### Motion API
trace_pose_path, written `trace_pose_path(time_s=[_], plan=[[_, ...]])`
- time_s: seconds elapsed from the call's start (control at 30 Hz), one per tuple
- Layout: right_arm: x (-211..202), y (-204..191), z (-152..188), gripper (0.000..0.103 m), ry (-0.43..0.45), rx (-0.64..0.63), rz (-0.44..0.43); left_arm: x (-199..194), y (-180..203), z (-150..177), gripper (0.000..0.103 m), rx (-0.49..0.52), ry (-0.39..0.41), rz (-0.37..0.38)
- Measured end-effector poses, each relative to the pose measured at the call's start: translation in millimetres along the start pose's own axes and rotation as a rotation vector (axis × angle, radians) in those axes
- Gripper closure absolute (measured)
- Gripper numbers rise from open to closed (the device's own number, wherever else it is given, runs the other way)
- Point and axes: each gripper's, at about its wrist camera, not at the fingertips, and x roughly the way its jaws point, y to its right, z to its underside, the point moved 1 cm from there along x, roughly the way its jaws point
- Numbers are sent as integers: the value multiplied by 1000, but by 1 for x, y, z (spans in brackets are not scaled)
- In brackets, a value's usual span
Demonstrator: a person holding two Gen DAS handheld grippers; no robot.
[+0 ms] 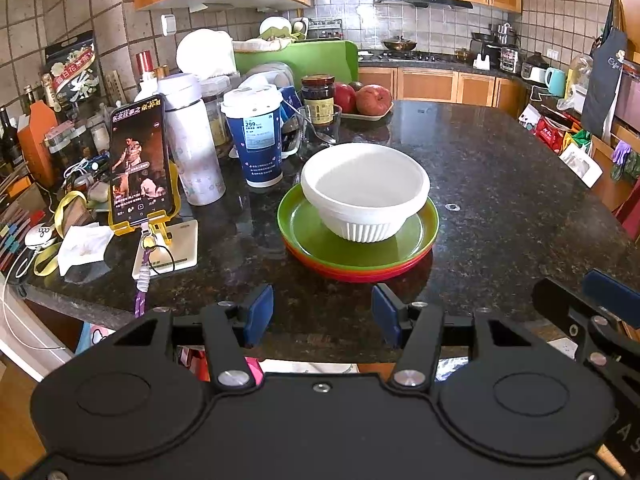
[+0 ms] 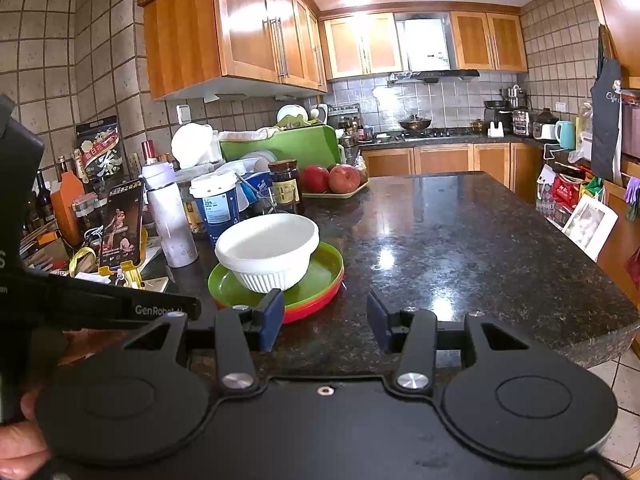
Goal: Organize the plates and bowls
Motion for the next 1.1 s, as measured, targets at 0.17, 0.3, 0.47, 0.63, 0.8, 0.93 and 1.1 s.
trace_pose_path(time_s=[0.17, 0.3, 0.47, 0.63, 0.8, 0.93, 1.1], plan=[[0, 2, 0, 54, -2, 6, -5, 0, 1, 0, 43, 1, -1, -2], [0, 2, -1, 54, 0, 5, -9, 0, 1, 0, 43, 0, 0, -1], [-1, 3, 0, 54, -3, 6, -11, 0, 2, 0, 43, 2, 0, -1], [-1, 3, 0, 54, -5, 4, -9, -1, 3, 1, 43, 1, -1, 4], [-1, 3, 0, 54, -8, 4, -10, -1, 3, 2, 43, 2, -2, 4], [-1, 2, 0, 54, -9, 2, -13, -1, 3, 2, 43, 2, -2, 3], [-1, 2, 0, 54, -8, 1, -16, -1, 2, 2, 43, 0, -4, 4]])
